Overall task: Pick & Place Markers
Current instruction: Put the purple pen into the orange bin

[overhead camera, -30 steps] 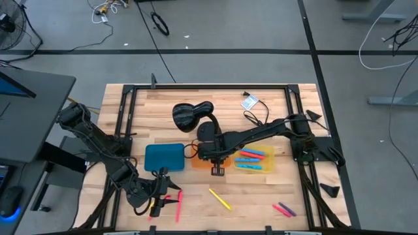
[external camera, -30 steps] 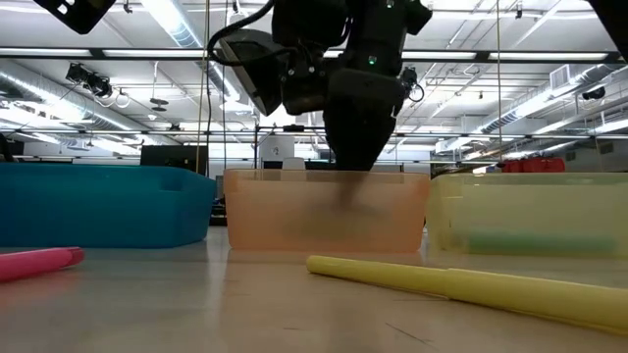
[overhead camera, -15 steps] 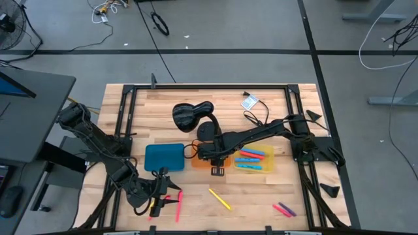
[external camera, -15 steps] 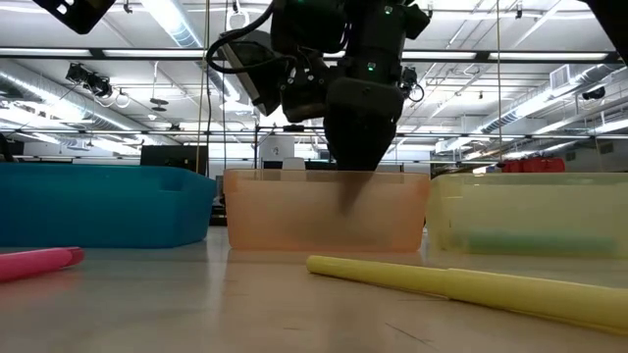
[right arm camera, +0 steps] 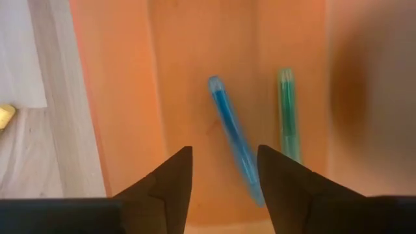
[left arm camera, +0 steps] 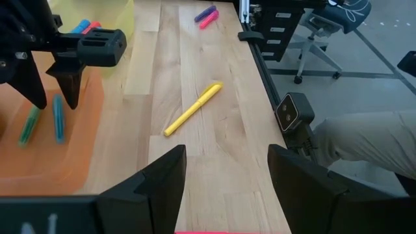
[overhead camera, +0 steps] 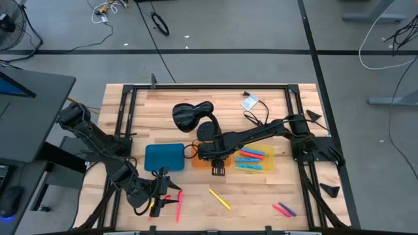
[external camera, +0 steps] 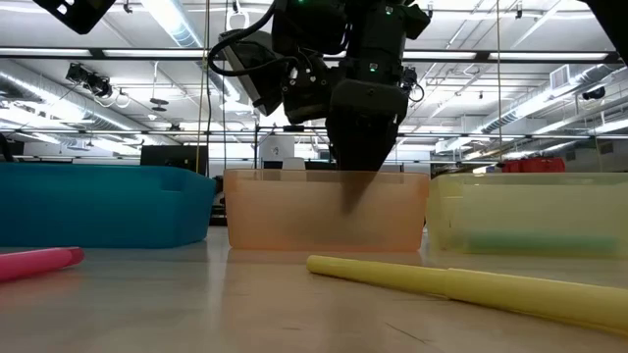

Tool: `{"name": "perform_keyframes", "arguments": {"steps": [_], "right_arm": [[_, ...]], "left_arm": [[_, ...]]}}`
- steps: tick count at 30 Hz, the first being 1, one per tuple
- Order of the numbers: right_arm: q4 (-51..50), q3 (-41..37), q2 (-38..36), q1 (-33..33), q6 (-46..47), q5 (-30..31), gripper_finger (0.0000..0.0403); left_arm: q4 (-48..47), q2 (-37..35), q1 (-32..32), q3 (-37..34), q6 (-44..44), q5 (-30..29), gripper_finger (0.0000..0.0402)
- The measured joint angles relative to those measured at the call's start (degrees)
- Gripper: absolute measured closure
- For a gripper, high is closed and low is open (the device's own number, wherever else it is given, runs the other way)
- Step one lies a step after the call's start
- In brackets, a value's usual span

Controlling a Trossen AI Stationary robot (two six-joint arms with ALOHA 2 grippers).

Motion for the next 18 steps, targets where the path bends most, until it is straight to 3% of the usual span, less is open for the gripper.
{"name": "perform_keyframes", "arguments": {"steps": [18], "right_arm": [[-17.79,11.26,-0.09,1.23,4.27,-0.66,0.0234]], "left_arm": [[0.00,0.00,0.00,0.00,1.16,0.00,0.0179]]}}
